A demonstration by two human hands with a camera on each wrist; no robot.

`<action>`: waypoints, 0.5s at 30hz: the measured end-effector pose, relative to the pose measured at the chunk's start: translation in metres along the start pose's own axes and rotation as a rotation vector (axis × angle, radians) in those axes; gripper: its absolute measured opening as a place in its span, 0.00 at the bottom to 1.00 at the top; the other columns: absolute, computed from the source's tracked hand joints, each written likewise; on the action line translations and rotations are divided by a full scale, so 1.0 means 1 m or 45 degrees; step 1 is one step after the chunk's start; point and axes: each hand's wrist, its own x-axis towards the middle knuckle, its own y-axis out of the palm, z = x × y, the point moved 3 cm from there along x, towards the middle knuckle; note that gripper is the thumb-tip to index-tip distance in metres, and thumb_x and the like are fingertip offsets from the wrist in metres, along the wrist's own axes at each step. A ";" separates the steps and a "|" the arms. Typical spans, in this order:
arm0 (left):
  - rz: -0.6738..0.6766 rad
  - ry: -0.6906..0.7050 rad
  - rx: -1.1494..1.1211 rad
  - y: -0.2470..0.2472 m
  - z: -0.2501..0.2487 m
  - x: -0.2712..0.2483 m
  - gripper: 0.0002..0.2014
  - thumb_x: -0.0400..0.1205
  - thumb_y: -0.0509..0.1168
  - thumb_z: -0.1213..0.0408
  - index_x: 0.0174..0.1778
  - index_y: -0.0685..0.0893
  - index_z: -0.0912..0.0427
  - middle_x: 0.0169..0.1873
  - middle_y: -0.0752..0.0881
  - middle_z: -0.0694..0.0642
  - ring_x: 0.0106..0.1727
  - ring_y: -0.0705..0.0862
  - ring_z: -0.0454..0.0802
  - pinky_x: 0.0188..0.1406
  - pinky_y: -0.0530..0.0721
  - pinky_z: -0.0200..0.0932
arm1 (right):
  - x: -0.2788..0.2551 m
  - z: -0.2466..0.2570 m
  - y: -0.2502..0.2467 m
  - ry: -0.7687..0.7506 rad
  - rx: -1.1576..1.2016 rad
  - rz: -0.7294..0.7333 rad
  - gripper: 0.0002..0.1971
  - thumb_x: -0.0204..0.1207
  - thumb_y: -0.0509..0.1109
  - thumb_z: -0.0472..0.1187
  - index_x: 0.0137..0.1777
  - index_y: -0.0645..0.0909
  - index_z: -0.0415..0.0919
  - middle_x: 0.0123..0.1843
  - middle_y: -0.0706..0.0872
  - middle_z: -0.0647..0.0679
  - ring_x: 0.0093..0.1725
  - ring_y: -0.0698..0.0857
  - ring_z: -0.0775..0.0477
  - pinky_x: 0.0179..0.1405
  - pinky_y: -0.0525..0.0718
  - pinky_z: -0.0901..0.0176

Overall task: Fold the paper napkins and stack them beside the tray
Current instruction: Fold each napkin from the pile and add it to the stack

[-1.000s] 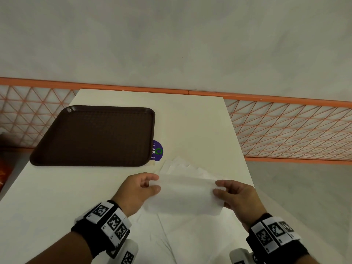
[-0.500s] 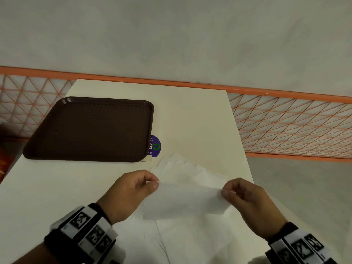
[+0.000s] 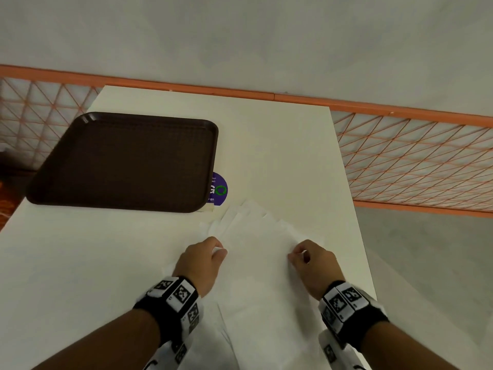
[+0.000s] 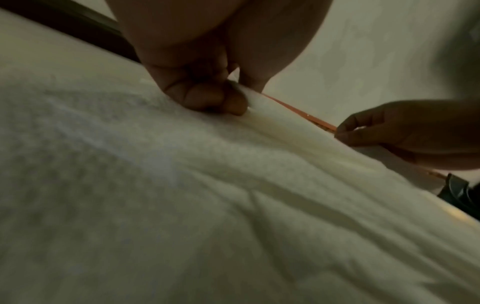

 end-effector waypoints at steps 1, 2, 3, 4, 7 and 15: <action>-0.007 0.007 0.034 -0.001 0.001 0.001 0.10 0.85 0.60 0.53 0.50 0.81 0.54 0.40 0.83 0.48 0.43 0.81 0.49 0.44 0.77 0.40 | 0.000 0.000 -0.003 -0.012 -0.069 -0.006 0.05 0.79 0.68 0.49 0.48 0.80 0.49 0.40 0.85 0.52 0.41 0.83 0.46 0.41 0.80 0.57; -0.010 0.007 0.048 -0.001 0.002 0.002 0.10 0.85 0.61 0.52 0.50 0.81 0.55 0.37 0.82 0.48 0.42 0.81 0.49 0.43 0.76 0.40 | -0.001 0.002 -0.005 -0.056 -0.161 -0.033 0.06 0.80 0.68 0.49 0.52 0.80 0.49 0.46 0.85 0.52 0.46 0.83 0.47 0.45 0.80 0.58; -0.011 0.005 0.046 -0.001 0.003 0.003 0.11 0.84 0.62 0.52 0.49 0.82 0.55 0.35 0.81 0.47 0.41 0.80 0.49 0.42 0.75 0.39 | -0.004 0.006 -0.006 -0.150 -0.258 -0.093 0.09 0.80 0.67 0.48 0.56 0.81 0.48 0.52 0.83 0.52 0.51 0.82 0.47 0.49 0.80 0.57; -0.010 0.002 0.039 0.000 0.005 0.003 0.11 0.84 0.62 0.51 0.48 0.83 0.55 0.33 0.81 0.47 0.40 0.80 0.49 0.41 0.75 0.40 | -0.007 0.012 -0.004 -0.298 -0.342 -0.163 0.10 0.80 0.67 0.47 0.58 0.82 0.47 0.55 0.83 0.51 0.54 0.82 0.46 0.51 0.81 0.55; 0.005 0.024 0.074 0.000 0.004 0.004 0.12 0.84 0.62 0.51 0.47 0.84 0.54 0.33 0.82 0.47 0.40 0.81 0.49 0.42 0.77 0.41 | -0.025 0.048 0.019 -0.732 -0.505 -0.149 0.15 0.74 0.63 0.48 0.54 0.86 0.46 0.53 0.87 0.48 0.50 0.87 0.40 0.45 0.87 0.49; 0.015 0.054 0.134 -0.002 0.006 0.004 0.12 0.84 0.60 0.50 0.45 0.85 0.52 0.38 0.86 0.48 0.42 0.84 0.49 0.44 0.82 0.44 | -0.044 0.064 0.075 -0.822 -0.926 0.447 0.38 0.79 0.29 0.65 0.84 0.33 0.44 0.84 0.29 0.50 0.84 0.30 0.45 0.80 0.29 0.39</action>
